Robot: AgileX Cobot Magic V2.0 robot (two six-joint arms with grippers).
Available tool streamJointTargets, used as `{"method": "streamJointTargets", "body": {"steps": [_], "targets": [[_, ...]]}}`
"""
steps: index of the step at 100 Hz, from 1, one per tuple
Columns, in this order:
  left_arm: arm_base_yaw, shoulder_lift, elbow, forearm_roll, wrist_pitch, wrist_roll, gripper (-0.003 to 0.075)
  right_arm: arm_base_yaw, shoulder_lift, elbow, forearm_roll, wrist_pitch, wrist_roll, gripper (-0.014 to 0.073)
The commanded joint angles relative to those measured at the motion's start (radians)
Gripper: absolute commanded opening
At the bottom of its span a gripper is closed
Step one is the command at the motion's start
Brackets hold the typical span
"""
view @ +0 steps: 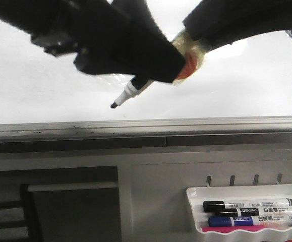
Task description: Write number 7 on whiteboard
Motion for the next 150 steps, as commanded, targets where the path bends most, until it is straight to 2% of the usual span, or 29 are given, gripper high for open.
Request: {"method": "streamJointTargets", "body": {"steps": [1, 23, 41, 56, 64, 81, 91, 104, 129, 150], "targets": [[0.059, -0.065, -0.03, -0.096, -0.057, -0.001, 0.0545, 0.001, -0.065, -0.012, 0.057, -0.063, -0.026, -0.0062], [0.267, -0.182, -0.017, -0.217, -0.054, -0.001, 0.0545, 0.001, -0.251, 0.107, 0.053, -0.29, -0.055, -0.0062], [0.417, -0.293, 0.072, -0.294, -0.059, -0.001, 0.0543, 0.001, -0.376, 0.2, 0.053, -0.436, -0.078, -0.0062], [0.493, -0.403, 0.184, -0.343, -0.162, -0.001, 0.0543, 0.001, -0.4, 0.219, 0.074, -0.506, -0.142, -0.0062], [0.511, -0.458, 0.238, -0.38, -0.232, -0.001, 0.0543, 0.001, -0.383, 0.219, 0.169, -0.515, -0.249, -0.0062], [0.515, -0.543, 0.289, -0.385, -0.308, -0.001, 0.0543, 0.01, -0.282, 0.213, 0.573, -0.503, -0.607, -0.0062], [0.515, -0.55, 0.289, -0.385, -0.32, -0.001, 0.0543, 0.01, -0.192, 0.187, 0.691, -0.466, -0.719, -0.0062], [0.515, -0.55, 0.289, -0.385, -0.32, -0.001, 0.0543, 0.01, -0.078, 0.132, 0.741, -0.404, -0.786, -0.0062], [0.515, -0.55, 0.289, -0.385, -0.32, -0.001, 0.0543, 0.045, 0.05, 0.043, 0.745, -0.406, -0.811, -0.0062], [0.515, -0.55, 0.289, -0.385, -0.32, -0.001, 0.0543, 0.084, 0.081, 0.025, 0.776, -0.512, -0.844, -0.0061]]}}
